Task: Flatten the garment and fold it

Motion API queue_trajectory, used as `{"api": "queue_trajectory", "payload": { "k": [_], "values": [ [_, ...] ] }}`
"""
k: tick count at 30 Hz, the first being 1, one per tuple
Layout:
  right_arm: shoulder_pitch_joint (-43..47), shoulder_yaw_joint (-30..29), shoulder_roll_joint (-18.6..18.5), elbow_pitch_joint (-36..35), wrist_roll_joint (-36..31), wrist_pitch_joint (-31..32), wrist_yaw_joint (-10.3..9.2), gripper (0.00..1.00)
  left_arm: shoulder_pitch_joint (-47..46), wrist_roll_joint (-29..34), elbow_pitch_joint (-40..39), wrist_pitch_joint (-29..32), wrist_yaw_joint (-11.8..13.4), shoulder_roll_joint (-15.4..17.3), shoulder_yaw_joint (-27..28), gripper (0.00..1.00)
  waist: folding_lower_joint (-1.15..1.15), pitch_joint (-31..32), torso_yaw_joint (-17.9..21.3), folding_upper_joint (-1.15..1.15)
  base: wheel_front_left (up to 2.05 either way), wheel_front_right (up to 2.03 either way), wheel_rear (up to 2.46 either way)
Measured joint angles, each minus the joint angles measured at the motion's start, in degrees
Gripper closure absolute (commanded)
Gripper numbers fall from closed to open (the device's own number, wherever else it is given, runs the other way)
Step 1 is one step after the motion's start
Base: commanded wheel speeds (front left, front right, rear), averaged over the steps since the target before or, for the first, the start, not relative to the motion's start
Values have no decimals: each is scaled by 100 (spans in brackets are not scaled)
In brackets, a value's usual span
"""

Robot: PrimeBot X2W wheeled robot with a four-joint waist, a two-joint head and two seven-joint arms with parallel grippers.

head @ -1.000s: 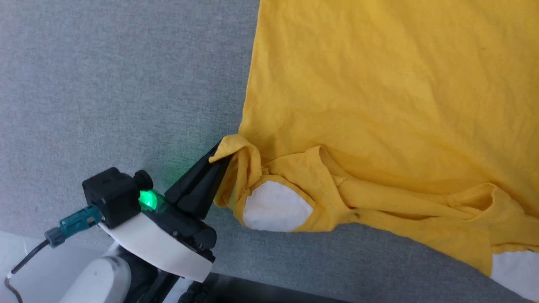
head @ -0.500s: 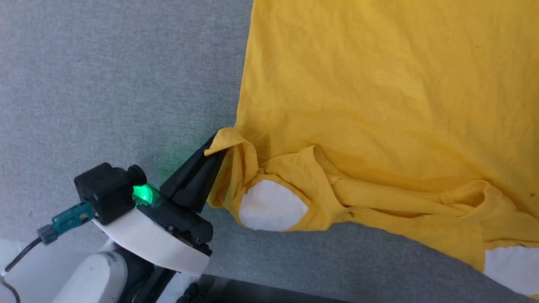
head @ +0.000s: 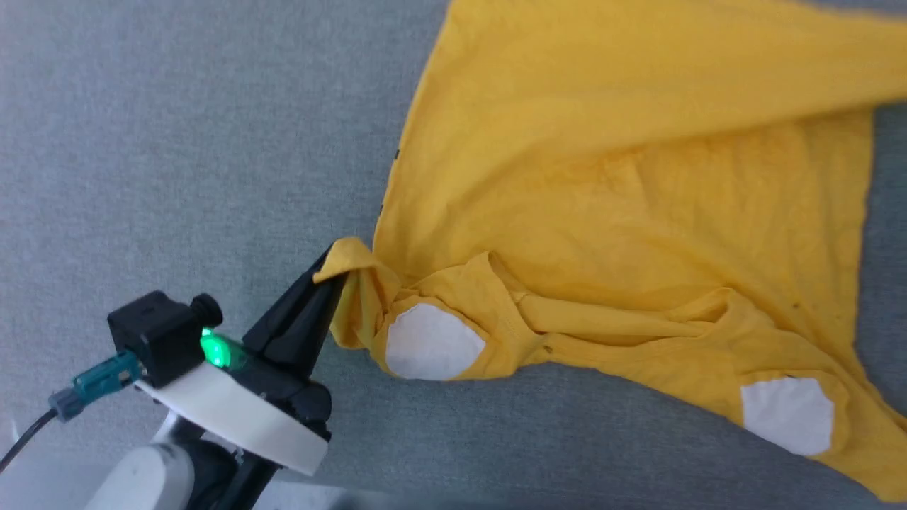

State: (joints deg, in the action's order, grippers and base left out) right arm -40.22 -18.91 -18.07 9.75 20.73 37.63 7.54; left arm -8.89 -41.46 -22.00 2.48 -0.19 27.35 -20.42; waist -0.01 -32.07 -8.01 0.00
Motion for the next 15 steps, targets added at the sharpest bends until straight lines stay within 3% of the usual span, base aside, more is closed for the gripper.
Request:
{"api": "queue_trajectory", "payload": {
  "k": [4, 15],
  "values": [
    [891, -307, 148, -377, 292, -137, 0, 100, 260, -66, -26, 12, 103, 58, 59, 100, 0, 348, 130, 0, 0, 0, 0],
    [3382, -939, 1070, -1240, 786, -393, 0, 100, 808, -100, -18, 83, 335, 194, 119, 100, -1, 1228, 515, 0, 0, 0, 0]
  ]
}}
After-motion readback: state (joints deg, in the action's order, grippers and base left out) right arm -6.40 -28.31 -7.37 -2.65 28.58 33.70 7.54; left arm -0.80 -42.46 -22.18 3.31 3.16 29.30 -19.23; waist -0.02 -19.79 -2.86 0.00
